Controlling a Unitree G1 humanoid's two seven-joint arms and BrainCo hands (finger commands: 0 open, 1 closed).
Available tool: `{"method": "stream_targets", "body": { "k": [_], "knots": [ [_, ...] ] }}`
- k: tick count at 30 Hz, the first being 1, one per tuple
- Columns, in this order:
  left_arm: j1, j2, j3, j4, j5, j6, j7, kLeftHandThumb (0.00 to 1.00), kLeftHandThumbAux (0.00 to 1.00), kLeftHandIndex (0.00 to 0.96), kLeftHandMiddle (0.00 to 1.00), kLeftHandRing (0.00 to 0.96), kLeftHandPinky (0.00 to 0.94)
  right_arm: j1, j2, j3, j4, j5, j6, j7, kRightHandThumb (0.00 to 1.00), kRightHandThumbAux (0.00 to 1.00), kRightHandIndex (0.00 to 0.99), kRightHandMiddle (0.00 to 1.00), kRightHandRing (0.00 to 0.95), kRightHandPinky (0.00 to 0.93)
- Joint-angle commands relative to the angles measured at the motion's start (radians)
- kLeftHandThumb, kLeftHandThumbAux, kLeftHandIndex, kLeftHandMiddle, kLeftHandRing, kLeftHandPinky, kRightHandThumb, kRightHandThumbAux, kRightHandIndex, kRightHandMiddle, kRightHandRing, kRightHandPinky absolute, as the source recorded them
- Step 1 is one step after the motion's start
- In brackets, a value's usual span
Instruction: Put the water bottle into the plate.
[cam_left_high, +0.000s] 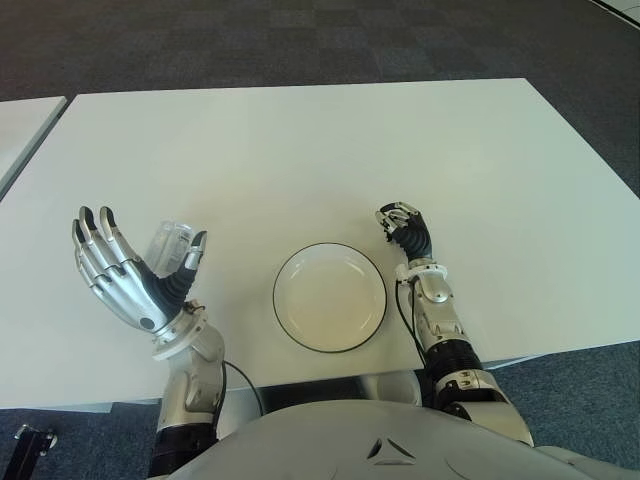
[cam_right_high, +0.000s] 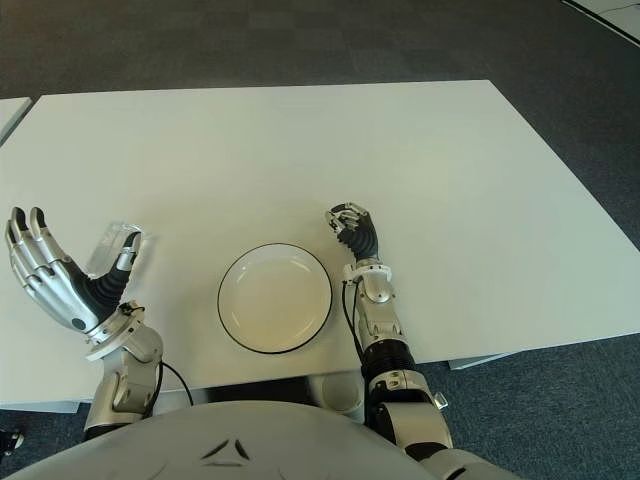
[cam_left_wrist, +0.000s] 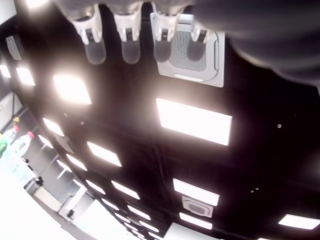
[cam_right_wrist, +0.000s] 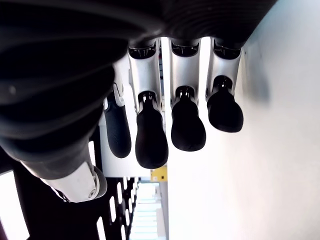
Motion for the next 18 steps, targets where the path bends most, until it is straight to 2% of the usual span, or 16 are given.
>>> {"method": "stream_targets", "body": {
  "k": [1, 5, 9, 18],
  "knots": [
    [-0.031, -0.001, 0.000, 0.008, -0.009, 0.077, -0.024, 0.469, 0.133, 0.000, 0.000, 0.000, 0.000, 0.027, 0.005, 0.002, 0.017, 0.005, 0.017, 0.008, 0.705, 0.729, 0.437, 0.751, 0.748, 0.731],
    [-0.025, -0.009, -0.009, -0.012, -0.025, 0.152, -0.108, 0.471, 0.123, 0.000, 0.000, 0.000, 0.000, 0.027, 0.005, 0.002, 0.015, 0.009, 0.019, 0.010, 0.706, 0.729, 0.437, 0.744, 0.740, 0.725],
    [-0.028, -0.015, -0.015, -0.032, -0.022, 0.272, -0.238, 0.463, 0.128, 0.000, 0.000, 0.000, 0.000, 0.028, 0.004, 0.002, 0.013, 0.009, 0.018, 0.011, 0.706, 0.729, 0.437, 0.743, 0.736, 0.718],
    [-0.054, 0.013, -0.057, -0.067, 0.012, 0.471, -0.480, 0.448, 0.159, 0.000, 0.000, 0.000, 0.000, 0.030, 0.006, 0.001, 0.012, 0.010, 0.017, 0.011, 0.706, 0.729, 0.437, 0.734, 0.727, 0.721]
  ]
}}
